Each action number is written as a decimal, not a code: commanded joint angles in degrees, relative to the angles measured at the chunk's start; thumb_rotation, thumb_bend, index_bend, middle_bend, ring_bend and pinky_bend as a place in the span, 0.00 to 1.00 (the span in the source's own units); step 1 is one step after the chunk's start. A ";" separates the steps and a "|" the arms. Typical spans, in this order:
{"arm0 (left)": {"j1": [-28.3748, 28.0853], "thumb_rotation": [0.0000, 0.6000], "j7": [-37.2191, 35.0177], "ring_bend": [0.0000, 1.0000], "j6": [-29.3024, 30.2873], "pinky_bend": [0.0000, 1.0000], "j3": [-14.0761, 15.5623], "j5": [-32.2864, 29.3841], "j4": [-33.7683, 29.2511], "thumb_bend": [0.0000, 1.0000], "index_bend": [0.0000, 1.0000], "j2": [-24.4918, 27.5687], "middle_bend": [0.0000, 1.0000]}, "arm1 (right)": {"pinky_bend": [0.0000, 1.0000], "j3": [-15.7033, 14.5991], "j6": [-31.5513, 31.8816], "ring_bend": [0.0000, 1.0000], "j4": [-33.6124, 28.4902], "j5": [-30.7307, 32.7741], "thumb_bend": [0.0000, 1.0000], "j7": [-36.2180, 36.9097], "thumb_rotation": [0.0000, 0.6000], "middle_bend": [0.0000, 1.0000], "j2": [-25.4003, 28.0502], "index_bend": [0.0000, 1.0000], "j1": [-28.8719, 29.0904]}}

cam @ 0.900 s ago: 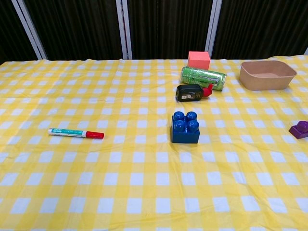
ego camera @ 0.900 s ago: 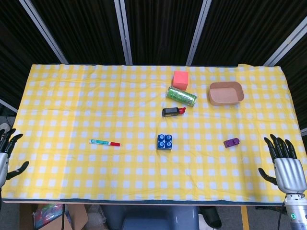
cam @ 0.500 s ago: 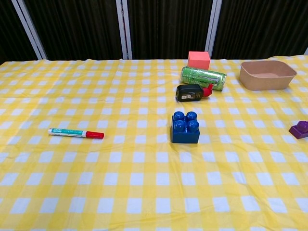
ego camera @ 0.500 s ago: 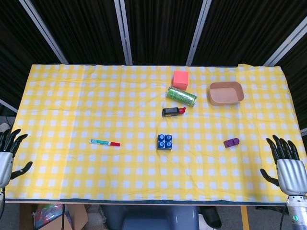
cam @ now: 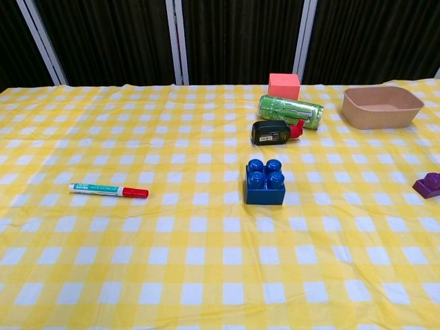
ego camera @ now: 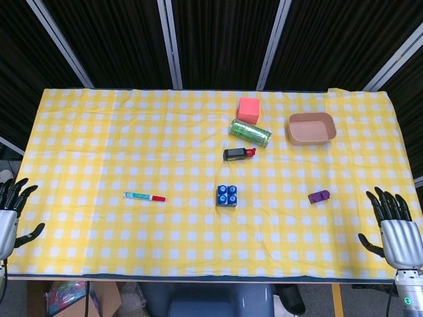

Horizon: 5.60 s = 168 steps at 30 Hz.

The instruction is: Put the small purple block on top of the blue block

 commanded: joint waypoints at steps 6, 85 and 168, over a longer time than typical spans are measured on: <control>-0.14 1.00 0.27 0.00 -0.29 0.05 0.08 0.09 -0.08 0.24 0.17 -0.09 0.08 | 0.00 0.13 -0.52 0.00 0.53 -0.54 0.29 0.59 1.00 0.00 -0.26 0.12 0.63; 1.64 1.00 7.21 0.00 3.08 0.05 -1.16 -1.43 -1.64 0.24 0.20 -1.78 0.09 | 0.00 -3.94 -35.15 0.00 40.50 -0.42 0.29 13.97 1.00 0.00 -18.69 0.42 28.71; 1.73 1.00 10.36 0.00 3.08 0.05 -1.16 -1.35 -2.43 0.24 0.21 -2.75 0.09 | 0.00 -2.14 -40.42 0.00 36.99 4.68 0.36 3.02 1.00 0.03 -16.43 0.39 31.56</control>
